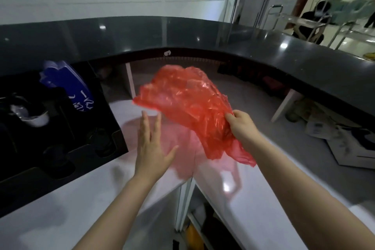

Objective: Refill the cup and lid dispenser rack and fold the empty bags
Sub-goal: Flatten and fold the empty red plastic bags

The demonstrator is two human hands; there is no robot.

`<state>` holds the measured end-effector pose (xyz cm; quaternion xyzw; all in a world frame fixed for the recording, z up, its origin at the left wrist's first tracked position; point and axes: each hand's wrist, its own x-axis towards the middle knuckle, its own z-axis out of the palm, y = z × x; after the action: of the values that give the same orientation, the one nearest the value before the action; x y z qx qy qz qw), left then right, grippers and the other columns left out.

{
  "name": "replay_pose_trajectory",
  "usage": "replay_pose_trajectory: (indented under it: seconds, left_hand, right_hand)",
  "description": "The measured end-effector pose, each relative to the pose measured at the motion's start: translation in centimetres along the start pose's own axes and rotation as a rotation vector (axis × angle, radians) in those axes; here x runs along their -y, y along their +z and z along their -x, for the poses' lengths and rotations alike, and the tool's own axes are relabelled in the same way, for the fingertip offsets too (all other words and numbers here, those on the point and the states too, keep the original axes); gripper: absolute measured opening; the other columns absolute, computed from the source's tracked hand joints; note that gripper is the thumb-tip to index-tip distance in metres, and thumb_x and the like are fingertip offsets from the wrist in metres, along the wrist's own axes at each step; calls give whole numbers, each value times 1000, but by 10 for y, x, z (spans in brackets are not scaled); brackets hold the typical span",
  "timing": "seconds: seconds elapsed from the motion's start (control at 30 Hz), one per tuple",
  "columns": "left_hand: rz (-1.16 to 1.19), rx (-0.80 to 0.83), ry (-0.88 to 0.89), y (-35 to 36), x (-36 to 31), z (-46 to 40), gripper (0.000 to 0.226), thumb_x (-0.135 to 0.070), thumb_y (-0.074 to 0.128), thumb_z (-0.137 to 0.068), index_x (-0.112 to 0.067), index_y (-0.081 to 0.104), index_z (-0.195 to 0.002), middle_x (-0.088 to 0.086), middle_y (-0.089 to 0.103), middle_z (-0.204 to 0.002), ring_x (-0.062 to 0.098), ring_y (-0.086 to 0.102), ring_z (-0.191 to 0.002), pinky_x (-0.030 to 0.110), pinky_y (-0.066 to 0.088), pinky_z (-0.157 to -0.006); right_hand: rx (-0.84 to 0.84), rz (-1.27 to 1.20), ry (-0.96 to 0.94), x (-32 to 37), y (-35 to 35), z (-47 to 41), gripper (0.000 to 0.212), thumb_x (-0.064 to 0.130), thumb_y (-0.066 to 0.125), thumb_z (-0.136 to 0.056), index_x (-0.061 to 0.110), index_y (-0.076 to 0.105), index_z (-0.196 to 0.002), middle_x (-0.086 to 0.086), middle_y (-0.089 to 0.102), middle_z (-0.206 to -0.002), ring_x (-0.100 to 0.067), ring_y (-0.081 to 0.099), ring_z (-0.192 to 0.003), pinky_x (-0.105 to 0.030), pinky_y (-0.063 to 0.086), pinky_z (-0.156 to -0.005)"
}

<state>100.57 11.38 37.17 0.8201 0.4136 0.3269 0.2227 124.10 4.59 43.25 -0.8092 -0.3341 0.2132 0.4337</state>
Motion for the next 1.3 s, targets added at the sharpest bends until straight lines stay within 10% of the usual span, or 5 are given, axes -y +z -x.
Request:
replay_pose_trajectory:
  seconds: [0.4, 0.53, 0.7, 1.0, 1.3]
  left_hand:
    - [639, 323, -183, 45, -45, 11, 85, -39, 79, -68, -66, 26, -128, -50, 47, -116, -24, 45, -109, -3, 38, -79]
    - [735, 324, -227, 60, -49, 8, 65, -23, 73, -84, -67, 41, -119, -24, 58, -123, -5, 56, -112, 16, 49, -90]
    - [913, 284, -424, 69, -41, 10, 74, 13, 48, -91, -43, 38, -138, -9, 59, -129, 9, 63, -110, 26, 53, -88]
    - [734, 143, -460, 79, -44, -4, 87, 7, 53, -89, -39, 12, -150, -1, 22, -156, 14, 57, -109, 18, 51, -66]
    - [694, 131, -439, 97, -73, -39, 28, 0, 69, -82, -16, 61, -104, 5, 67, -84, 19, 62, -77, 32, 52, -75]
  right_hand:
    - [368, -82, -170, -57, -33, 17, 87, 47, 68, -80, 30, 19, -150, 9, 46, -133, -10, 48, -122, -31, 43, -97]
    - [527, 173, -200, -74, -12, 35, 90, 38, 85, -68, 27, 38, -144, 13, 53, -125, -4, 53, -116, -18, 43, -96]
    - [338, 128, -229, -76, -4, 41, 4, 17, 66, -84, 21, 65, -84, 12, 65, -83, -2, 58, -74, -24, 46, -74]
    - [277, -274, -66, -74, -38, 36, 16, 3, 43, -91, 4, 58, -97, -9, 73, -88, -22, 71, -83, -31, 59, -73]
    - [237, -293, -93, -80, -70, 32, 14, 7, 47, -94, 4, 60, -97, -9, 74, -83, -27, 71, -77, -31, 59, -72]
